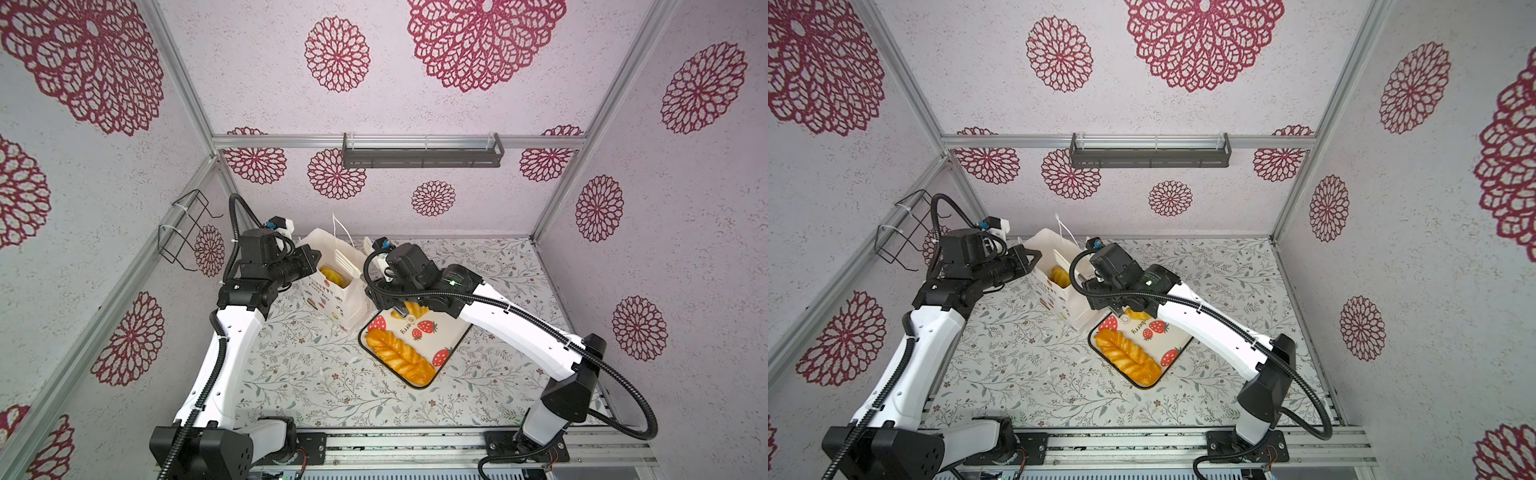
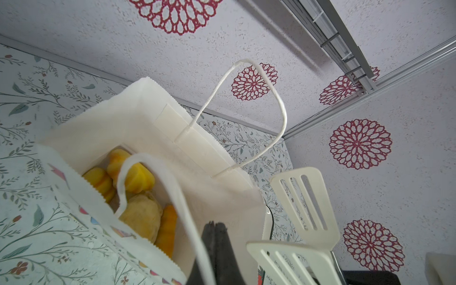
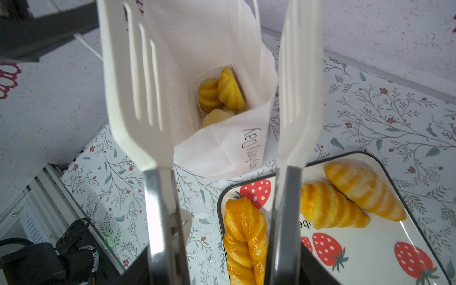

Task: Place the fake bread into the paper bag
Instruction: 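Lower the bun into the bag and open the right tongs, then withdraw the open right tongs from the bag back over the tray, then lower the right tongs around the braided loaf on the tray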

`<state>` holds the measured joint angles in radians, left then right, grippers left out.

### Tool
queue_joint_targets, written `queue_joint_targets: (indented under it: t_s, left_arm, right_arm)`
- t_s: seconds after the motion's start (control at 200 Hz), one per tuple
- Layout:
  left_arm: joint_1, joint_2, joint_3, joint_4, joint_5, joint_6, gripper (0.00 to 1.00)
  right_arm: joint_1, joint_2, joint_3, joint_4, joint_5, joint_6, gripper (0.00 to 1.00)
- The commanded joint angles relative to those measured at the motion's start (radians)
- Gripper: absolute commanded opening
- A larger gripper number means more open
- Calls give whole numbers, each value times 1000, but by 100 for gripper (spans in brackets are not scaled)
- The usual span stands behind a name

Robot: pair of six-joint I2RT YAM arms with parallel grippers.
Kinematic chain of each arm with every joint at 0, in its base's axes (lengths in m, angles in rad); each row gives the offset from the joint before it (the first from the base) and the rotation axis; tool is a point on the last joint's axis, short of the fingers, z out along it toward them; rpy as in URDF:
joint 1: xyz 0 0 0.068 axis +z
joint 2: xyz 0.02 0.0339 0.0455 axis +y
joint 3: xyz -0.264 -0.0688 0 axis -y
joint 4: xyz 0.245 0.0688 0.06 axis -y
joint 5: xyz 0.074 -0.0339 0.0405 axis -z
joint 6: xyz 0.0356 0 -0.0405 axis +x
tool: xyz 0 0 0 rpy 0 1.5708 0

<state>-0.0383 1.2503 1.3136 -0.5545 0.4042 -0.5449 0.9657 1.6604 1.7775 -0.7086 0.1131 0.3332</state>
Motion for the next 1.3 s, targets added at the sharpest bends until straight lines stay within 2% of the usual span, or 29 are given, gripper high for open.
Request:
queue_joint_targets:
  t_s: [0.0, 0.62, 0.976, 1.296]
  left_arm:
    - [6, -17, 1, 21, 10, -4, 0]
    - [6, -2, 31, -2, 7, 3, 0]
    - [6, 6, 33, -18, 1, 16, 0]
    - [6, 9, 41, -34, 2, 33, 0]
  right_arm:
    - [-10, -123, -30, 51, 49, 9, 55]
    - [-58, -454, -493, 49, 86, 113, 55]
    - [-29, -547, -709, 12, 34, 161, 53]
    - [41, -558, -770, -46, 43, 181, 52]
